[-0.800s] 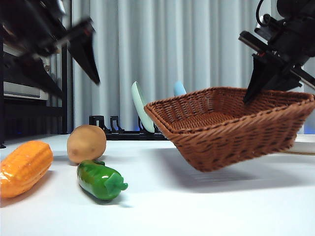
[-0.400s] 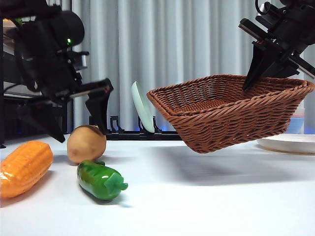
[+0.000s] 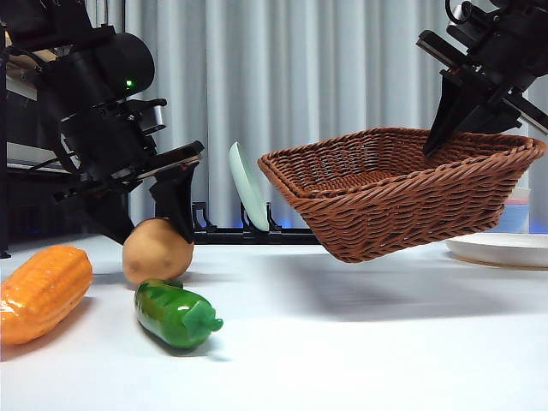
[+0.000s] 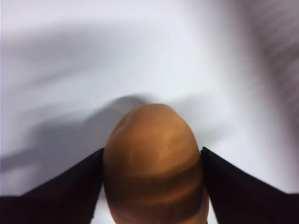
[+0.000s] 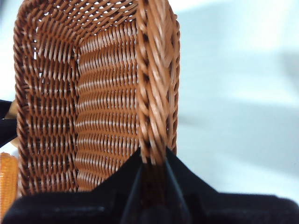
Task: Pick up the basket,pick up the corn from the table,pick up the potato from the table,pick up the cucumber from the table,put all items into the basket
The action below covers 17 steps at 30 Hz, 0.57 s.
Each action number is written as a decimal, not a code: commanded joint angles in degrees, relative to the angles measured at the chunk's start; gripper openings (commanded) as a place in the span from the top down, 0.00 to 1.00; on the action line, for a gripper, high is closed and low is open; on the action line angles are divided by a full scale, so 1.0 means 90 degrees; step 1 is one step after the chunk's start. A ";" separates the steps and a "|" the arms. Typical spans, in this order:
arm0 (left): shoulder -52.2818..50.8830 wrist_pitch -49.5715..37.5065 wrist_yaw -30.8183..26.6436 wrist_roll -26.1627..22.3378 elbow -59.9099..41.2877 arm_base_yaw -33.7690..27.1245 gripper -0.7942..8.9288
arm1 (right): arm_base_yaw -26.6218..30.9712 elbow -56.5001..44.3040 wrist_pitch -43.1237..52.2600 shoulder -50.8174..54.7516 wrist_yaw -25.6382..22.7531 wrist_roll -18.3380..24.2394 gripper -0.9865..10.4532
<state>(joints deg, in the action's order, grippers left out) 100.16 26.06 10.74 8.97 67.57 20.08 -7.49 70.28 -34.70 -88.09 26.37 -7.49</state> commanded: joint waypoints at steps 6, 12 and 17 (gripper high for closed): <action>-0.0891 0.0478 0.0248 -0.0168 0.0408 0.0024 0.92 | -0.0002 0.0053 0.0170 0.0051 0.0078 -0.0423 0.93; -0.2062 0.0792 0.0629 0.0027 0.1209 0.0148 0.92 | -0.0104 0.0053 0.0352 0.0036 0.0085 -0.0765 0.93; -0.2373 0.0784 0.0680 0.0168 0.1919 0.0593 0.93 | -0.0306 0.0053 0.0617 -0.0078 0.0350 -0.1183 0.93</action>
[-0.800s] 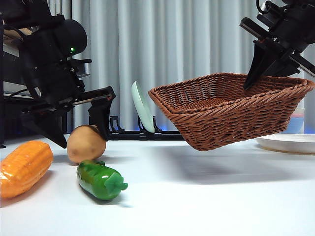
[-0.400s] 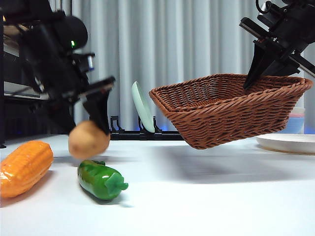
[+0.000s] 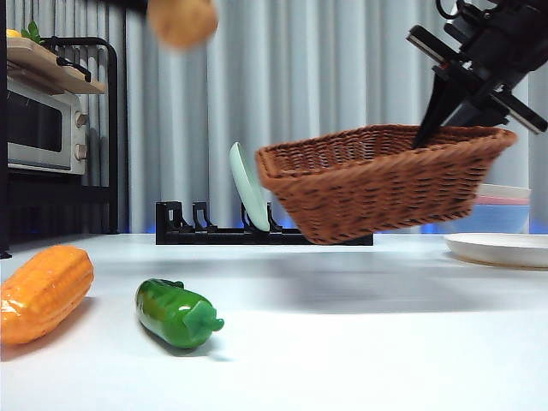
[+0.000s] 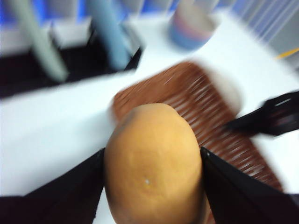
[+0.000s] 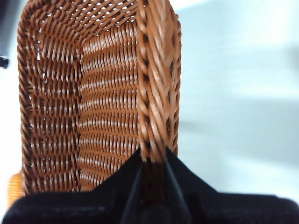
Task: Pick up the basket,pick up the corn from the table,pick up the potato from the table,pick up the cucumber from the table,put all items into the basket
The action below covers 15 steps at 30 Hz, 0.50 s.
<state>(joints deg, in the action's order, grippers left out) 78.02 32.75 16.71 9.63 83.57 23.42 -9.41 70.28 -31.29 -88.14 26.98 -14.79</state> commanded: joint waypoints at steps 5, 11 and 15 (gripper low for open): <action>0.0250 -0.0126 -0.0408 0.0107 0.0274 0.0782 0.93 | -0.0410 0.0053 0.0755 -0.0151 0.0631 -0.0884 0.93; 0.0765 -0.0131 -0.1073 0.0112 0.0274 0.1144 0.93 | -0.0758 0.0053 0.0828 -0.0151 0.0639 -0.1035 0.93; 0.1280 -0.0129 -0.1073 0.0155 0.0274 0.1260 0.93 | -0.0920 0.0053 0.0826 -0.0151 0.0639 -0.1044 0.93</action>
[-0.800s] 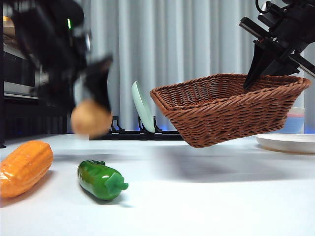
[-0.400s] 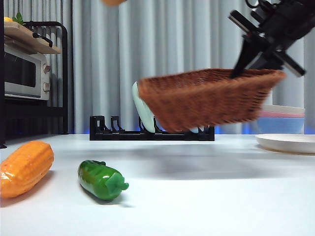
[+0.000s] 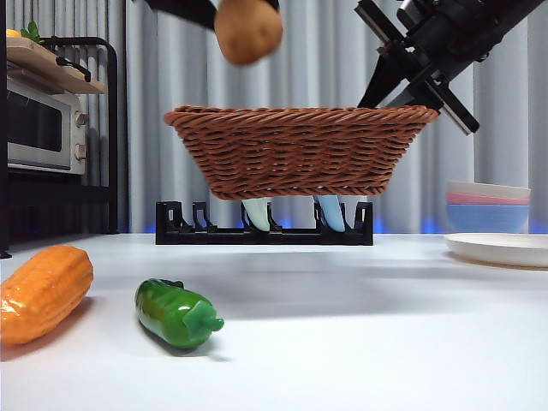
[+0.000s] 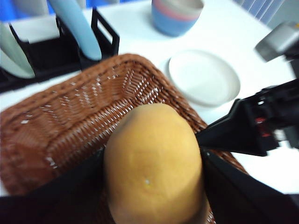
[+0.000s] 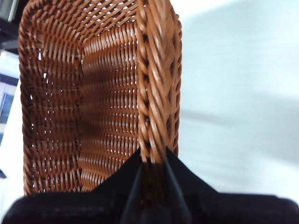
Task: Pick up the basket,pick up the corn from the table,pick up the potato from the table,pick up the cucumber from the table,put all items into the basket
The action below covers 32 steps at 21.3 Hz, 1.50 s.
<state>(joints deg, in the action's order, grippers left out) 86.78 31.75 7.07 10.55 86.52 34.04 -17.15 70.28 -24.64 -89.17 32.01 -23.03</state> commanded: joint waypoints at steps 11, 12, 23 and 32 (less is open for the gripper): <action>0.1171 -0.0027 -0.0134 0.0007 -0.0044 0.0500 0.40 | -0.0138 0.0053 0.0085 -0.0036 0.0095 -0.0121 0.93; 0.1168 0.0005 -0.0121 0.0046 -0.0017 0.0500 0.40 | -0.0138 0.0053 0.0087 -0.0036 0.0097 -0.0121 0.93; -0.1256 0.3089 -0.0886 -0.0340 0.0641 0.0410 0.40 | 0.0359 0.0053 0.0095 -0.0036 0.0119 0.0070 0.93; -0.2820 0.5034 -0.2256 0.1345 -0.0911 0.0605 0.40 | 0.0488 0.0053 0.0121 -0.0036 0.0121 0.0236 0.93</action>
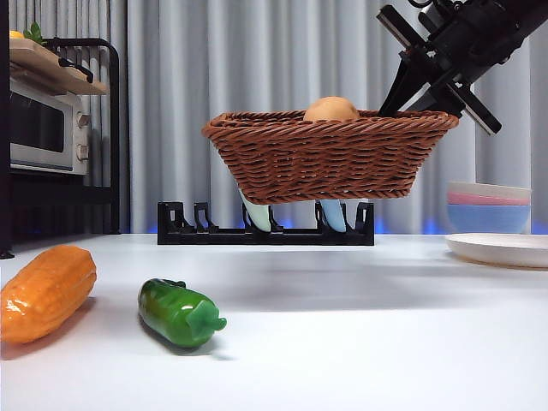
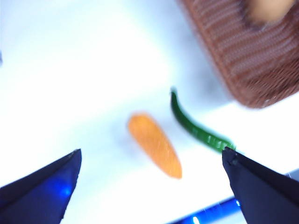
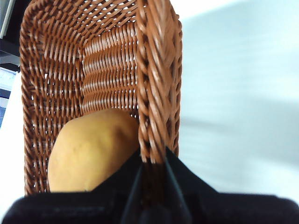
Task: Pick up the basket,pick up the corn from the table,pick up the potato from the table,pick up the cucumber from the table,put all items into the basket
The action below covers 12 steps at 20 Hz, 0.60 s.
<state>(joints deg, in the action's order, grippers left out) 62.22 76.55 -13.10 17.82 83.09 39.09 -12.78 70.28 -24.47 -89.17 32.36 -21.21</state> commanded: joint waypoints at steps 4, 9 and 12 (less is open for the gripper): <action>-0.0146 -0.0862 0.0323 0.0865 -0.1785 0.0075 0.40 | 0.0002 0.0053 0.0131 -0.0036 0.0083 0.0036 0.93; -0.0022 -0.2693 0.0993 0.1054 -0.3315 0.0075 0.40 | 0.0002 0.0053 0.0168 -0.0036 0.0083 0.0049 0.93; 0.2897 -0.5044 0.1797 0.1700 -0.3614 0.0121 0.34 | 0.0253 0.0053 0.0544 -0.0039 0.0095 -0.0204 0.93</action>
<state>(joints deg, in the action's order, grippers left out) 87.05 31.46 2.42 32.56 51.16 40.53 -10.48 70.28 -20.56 -89.17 32.45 -22.13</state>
